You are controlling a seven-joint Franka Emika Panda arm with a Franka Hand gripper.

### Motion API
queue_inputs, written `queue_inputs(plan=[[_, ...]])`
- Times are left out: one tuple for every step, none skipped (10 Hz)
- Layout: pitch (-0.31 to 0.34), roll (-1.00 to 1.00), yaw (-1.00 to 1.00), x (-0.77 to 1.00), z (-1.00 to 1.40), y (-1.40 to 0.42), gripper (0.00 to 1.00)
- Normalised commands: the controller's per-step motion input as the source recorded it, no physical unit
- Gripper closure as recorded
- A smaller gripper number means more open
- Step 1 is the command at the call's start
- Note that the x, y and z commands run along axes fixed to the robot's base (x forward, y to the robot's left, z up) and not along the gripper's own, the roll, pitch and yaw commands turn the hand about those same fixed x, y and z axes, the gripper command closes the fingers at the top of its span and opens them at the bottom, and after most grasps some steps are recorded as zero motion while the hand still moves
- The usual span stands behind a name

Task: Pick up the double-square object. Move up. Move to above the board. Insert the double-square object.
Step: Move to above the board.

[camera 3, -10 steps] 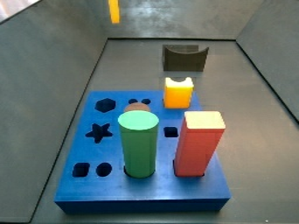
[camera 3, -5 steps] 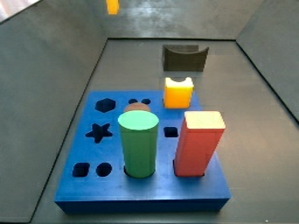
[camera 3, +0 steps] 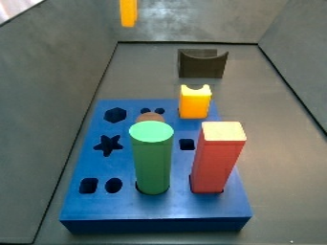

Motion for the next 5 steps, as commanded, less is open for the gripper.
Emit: queue_inputs(plan=[[0.121,0.00,0.01,0.39,0.13,-1.00,1.00],[0.143,0.00,0.00,0.42,0.13,-1.00,1.00],[0.143,0.00,0.01,0.44,0.13,-1.00,1.00],[0.143,0.00,0.01,0.46,0.14,-1.00,1.00],[0.139,0.01,0.01,0.32,0.10,-0.65,1.00]])
